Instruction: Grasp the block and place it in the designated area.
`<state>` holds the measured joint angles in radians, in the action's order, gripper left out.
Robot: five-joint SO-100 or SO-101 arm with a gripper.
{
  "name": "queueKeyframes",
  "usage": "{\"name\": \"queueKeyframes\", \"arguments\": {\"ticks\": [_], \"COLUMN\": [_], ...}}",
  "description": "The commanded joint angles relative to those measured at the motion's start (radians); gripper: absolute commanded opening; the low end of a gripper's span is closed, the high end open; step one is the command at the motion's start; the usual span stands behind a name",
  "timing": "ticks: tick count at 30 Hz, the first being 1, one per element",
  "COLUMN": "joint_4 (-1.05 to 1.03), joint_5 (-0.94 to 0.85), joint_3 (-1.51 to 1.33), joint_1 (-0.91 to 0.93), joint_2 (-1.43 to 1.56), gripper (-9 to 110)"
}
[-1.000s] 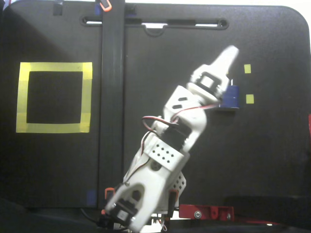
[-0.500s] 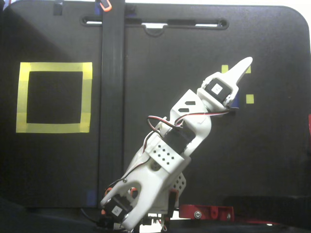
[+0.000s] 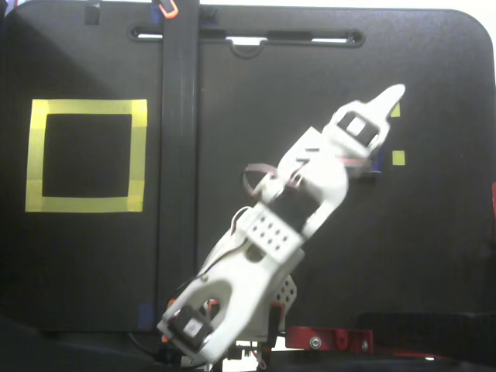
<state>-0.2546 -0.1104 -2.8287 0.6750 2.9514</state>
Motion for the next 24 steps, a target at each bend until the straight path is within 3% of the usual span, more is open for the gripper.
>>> {"name": "queueKeyframes", "arguments": {"ticks": [1,24], "joint_4": [-0.098,-0.851], "joint_5": [-0.005,-0.083], "joint_3": [0.193,0.87], "joint_1": [-0.011,-0.017], "joint_2": [-0.121,-0.695], "gripper": [0,0]}}
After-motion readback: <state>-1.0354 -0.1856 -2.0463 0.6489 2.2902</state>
